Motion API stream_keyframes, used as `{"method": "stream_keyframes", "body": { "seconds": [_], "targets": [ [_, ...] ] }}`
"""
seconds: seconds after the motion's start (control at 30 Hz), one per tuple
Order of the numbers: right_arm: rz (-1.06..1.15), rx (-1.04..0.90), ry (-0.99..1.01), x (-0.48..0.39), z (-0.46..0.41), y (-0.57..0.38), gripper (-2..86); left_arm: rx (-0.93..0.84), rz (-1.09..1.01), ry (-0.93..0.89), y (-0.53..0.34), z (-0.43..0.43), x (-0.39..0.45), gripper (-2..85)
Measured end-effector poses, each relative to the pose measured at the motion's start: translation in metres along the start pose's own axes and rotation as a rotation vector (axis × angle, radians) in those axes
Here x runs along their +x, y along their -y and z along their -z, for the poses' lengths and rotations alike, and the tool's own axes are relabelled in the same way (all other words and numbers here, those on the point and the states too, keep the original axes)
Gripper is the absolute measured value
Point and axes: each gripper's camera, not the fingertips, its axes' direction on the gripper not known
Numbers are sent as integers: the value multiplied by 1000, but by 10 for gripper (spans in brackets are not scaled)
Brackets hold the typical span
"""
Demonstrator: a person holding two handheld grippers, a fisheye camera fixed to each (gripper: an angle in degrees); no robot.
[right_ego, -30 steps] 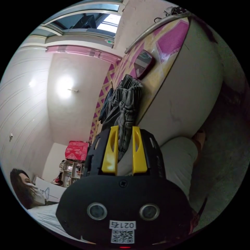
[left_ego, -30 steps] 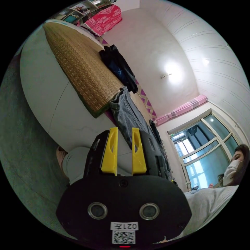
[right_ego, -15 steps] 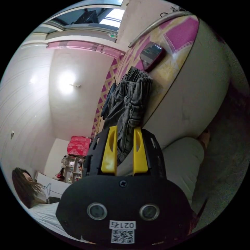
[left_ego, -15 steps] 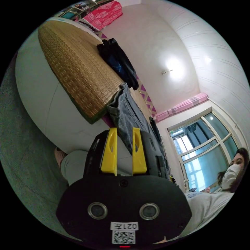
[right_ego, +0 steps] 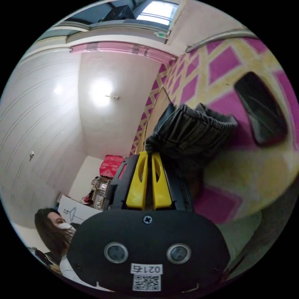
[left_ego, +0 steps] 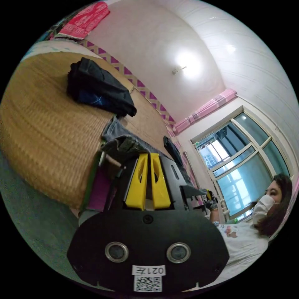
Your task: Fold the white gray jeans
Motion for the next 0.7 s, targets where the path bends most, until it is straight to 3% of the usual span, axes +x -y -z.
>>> {"method": "stream_keyframes", "body": {
  "seconds": [0.17, 0.33, 0.4, 0.5, 0.7],
  "targets": [
    [-6, -57, -97, 4, -113, 91, 40, -95, 51, 79, 89, -93, -6, -4],
    [3, -129, -303, 50, -198, 130, 86, -204, 164, 180, 134, -203, -73, 51],
    [31, -127, -358, 56, -205, 125, 86, -130, 171, 221, 131, -203, -87, 51],
    [197, -230, -419, 47, -216, 98, 78, -102, 111, 191, 119, -196, -94, 42],
    [681, -566, -440, 9, -272, -34, 58, -255, -154, 143, 79, -237, -58, 47]
  ]
}}
